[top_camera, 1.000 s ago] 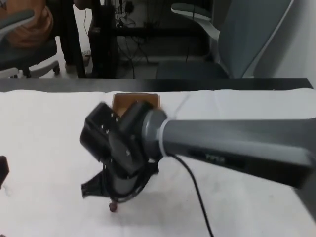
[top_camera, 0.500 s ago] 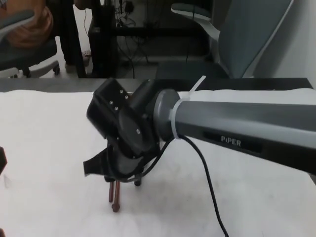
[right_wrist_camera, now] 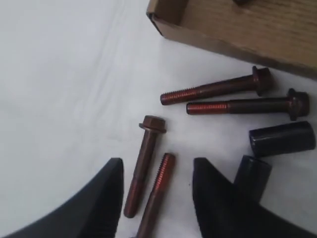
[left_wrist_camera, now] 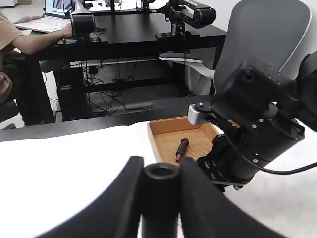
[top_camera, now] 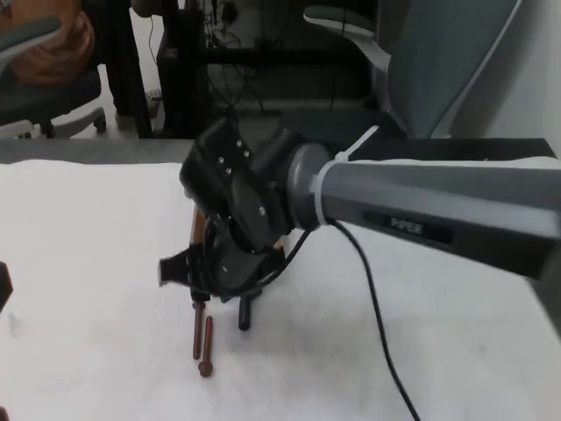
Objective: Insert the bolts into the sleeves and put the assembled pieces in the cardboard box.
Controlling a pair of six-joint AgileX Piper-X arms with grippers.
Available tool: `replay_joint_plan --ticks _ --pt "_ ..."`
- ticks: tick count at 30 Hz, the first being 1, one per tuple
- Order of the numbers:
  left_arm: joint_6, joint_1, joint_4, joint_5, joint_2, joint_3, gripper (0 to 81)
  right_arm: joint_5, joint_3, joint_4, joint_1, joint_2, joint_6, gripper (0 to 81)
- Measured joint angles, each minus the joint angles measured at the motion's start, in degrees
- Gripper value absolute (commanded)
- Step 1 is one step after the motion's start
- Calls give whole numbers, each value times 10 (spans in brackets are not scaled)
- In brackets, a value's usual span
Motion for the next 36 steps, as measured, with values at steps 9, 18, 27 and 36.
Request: replay_joint_plan --ticks 9,18,27,36 --pt "0 0 1 0 0 0 18 -7 -84 63 0 64 -25 427" --pt "0 0 1 0 0 0 18 -7 -153 101 0 103 -46 272" --pt "0 0 2 0 0 0 18 -7 -166 111 0 135 -60 276" --pt "0 0 2 0 0 0 18 -7 -169 101 0 139 -68 150"
